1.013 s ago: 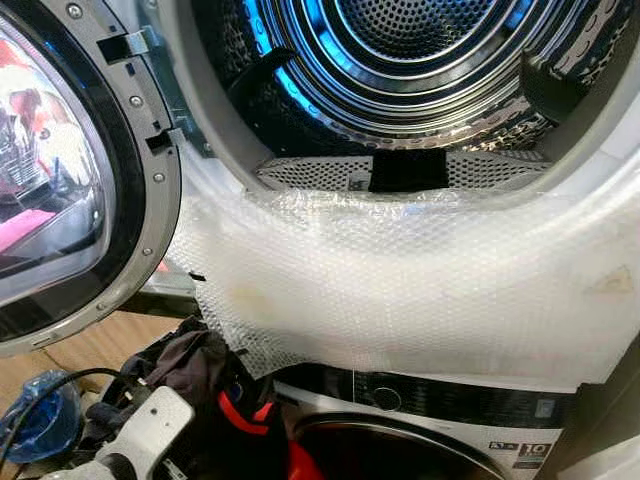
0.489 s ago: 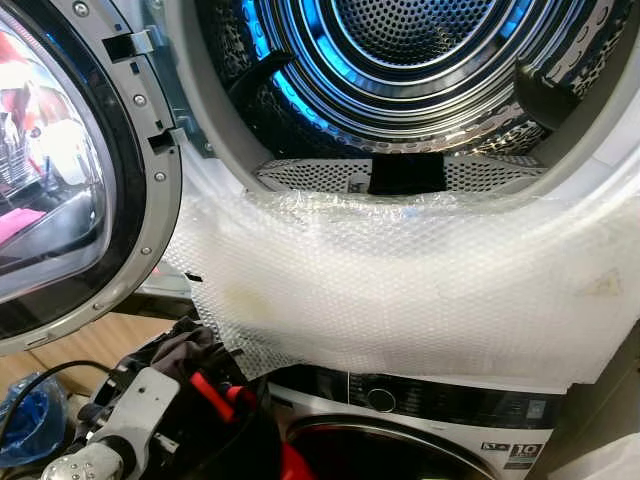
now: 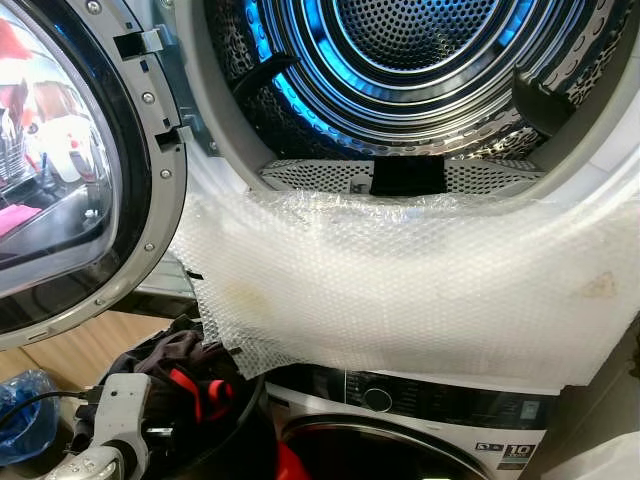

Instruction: Clothes washing

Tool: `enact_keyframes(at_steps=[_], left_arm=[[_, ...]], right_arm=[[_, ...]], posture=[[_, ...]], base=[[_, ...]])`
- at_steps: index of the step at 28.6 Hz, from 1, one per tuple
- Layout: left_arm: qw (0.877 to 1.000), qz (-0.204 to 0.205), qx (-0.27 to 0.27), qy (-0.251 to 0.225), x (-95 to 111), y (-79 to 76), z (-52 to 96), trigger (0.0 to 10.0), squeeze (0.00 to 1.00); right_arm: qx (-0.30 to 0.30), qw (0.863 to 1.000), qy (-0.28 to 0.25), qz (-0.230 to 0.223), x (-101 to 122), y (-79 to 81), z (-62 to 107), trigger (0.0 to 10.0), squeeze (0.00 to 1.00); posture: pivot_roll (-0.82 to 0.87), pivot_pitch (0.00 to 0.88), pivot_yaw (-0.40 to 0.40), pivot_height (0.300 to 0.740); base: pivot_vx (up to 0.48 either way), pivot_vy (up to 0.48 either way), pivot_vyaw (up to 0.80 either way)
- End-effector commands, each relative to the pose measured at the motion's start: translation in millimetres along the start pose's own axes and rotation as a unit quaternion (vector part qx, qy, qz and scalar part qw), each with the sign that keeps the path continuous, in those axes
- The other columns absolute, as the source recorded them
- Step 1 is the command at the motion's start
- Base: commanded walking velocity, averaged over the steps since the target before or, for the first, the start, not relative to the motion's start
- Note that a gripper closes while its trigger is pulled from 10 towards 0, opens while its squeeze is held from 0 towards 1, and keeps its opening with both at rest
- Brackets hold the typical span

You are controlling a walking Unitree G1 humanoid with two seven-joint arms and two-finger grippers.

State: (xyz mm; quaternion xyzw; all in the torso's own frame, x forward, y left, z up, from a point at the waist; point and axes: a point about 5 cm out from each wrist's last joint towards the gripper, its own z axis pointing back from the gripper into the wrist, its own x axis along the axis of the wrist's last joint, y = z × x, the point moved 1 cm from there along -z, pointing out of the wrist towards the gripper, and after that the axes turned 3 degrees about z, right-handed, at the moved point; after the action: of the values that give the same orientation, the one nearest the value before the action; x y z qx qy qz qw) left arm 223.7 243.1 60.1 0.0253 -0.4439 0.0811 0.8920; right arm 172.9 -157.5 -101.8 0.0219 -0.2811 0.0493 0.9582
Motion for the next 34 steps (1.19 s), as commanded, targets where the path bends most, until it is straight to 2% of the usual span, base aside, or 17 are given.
enact_keyframes(at_steps=[1, 7, 9, 13, 21, 34], left_arm=[[0.998, 0.015, 0.042, 0.033, -13, 16.5, -1.6, 0.0, 0.0], [0.999, 0.031, 0.031, 0.031, -9, 7.2, -6.4, 0.0, 0.0], [0.999, 0.034, 0.026, 0.012, -7, 4.5, -7.1, 0.0, 0.0], [1.0, 0.013, 0.02, -0.011, -4, 1.2, -5.4, 0.0, 0.0], [0.999, 0.007, 0.029, -0.015, -5, 5.8, -5.4, 0.0, 0.0], [0.999, 0.018, 0.029, -0.026, -4, 4.5, -3.1, 0.0, 0.0]], right_arm=[[0.006, 1.0, -0.001, 0.004, 1, 3.7, -0.6, 10.0, 0.0], [0.005, 1.0, -0.001, 0.004, 2, 1.8, -0.6, 10.0, 0.0], [0.006, 1.0, -0.001, 0.005, 3, 2.2, -0.7, 10.0, 0.0], [0.007, 1.0, 0.0, 0.005, 1, 2.5, -0.3, 10.0, 0.0], [0.016, 1.0, 0.003, 0.005, 0, 10.6, -0.9, 10.0, 0.0], [0.021, 1.0, 0.003, -0.005, 1, 16.4, -1.6, 10.0, 0.0]], posture=[[0.19, 0.0, 0.123, 0.74], [0.18, 0.0, 0.118, 0.74], [0.18, 0.0, 0.111, 0.74], [0.16, 0.0, 0.114, 0.74], [0.18, 0.0, 0.127, 0.74], [0.19, 0.0, 0.135, 0.74]], base=[[0.0, 0.0, 0.0], [0.0, 0.0, 0.0], [0.0, 0.0, 0.0], [0.0, 0.0, 0.0], [0.0, 0.0, 0.0], [0.0, 0.0, 0.0]])
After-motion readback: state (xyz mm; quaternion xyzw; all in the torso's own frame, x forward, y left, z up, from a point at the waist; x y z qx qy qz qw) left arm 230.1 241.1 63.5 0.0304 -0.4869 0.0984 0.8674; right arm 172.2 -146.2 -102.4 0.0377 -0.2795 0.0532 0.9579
